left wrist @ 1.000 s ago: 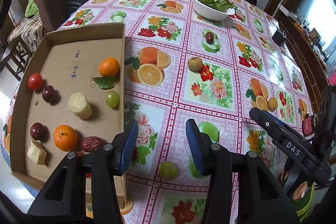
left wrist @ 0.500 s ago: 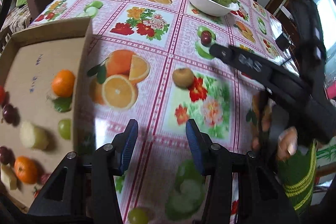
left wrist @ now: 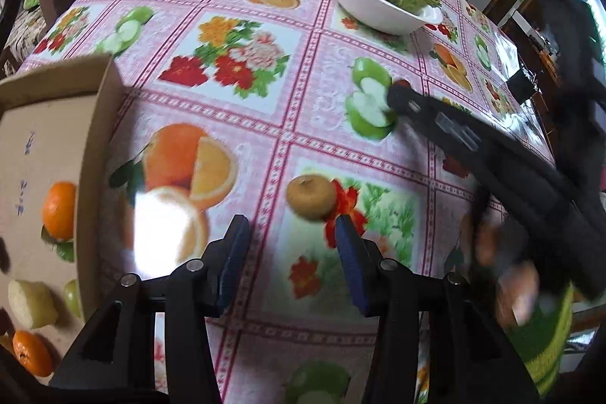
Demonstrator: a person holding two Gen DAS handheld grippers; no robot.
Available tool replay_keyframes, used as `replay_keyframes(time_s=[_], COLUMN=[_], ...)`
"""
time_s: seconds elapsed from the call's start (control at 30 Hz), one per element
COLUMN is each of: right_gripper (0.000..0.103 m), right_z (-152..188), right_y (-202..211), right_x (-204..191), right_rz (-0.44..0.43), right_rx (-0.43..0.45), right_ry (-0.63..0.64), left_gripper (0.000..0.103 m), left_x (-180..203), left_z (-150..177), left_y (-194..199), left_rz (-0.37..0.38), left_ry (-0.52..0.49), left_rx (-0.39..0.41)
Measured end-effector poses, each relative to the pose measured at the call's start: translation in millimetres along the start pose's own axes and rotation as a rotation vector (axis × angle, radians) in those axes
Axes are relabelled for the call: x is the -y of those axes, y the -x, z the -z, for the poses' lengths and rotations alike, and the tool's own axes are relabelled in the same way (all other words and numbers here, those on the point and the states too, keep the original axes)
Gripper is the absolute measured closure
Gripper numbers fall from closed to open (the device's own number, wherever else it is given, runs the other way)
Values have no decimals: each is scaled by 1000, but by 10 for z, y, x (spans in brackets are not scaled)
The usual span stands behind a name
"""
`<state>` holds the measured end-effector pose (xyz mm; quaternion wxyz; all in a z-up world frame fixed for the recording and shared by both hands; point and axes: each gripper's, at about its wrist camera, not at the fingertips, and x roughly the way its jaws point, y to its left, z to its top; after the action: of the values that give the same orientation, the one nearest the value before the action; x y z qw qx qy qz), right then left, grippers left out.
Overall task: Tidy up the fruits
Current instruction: 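Grasp the red date with right tool while left tool grasps the brown round fruit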
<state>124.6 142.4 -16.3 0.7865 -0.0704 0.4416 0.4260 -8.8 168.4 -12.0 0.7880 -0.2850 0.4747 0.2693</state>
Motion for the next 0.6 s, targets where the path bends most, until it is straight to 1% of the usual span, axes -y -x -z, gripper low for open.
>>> replay_keyframes(time_s=[0.13,0.17,0.23,0.33,0.47,0.6], right_gripper=[83,83,83,83,83,83], right_z=[146,190,305,518,843,1131], right_y=[351,451,669,1014,1418,1673], right_x=[139,167,221,323,495,643], right_rz=[-39,-47,-72,-99,-126,-109], right_rx=[28,38,60,103,154,166], right_ry=[-43,-51,-73,-113,-171,-209], left_gripper=[58,62,78,78,78,78], left_x=[74,84,81,37,15,-9], left_z=[-68,-71,-61,-12,158,378], left_y=[-69,-76,-72,-32,93,268], left_rz=[-22,-31,-31,-18,-11,-12], left_ry=[-8,-13,-18,-12,-30,-53], left_rx=[24,33,38,37,43,64])
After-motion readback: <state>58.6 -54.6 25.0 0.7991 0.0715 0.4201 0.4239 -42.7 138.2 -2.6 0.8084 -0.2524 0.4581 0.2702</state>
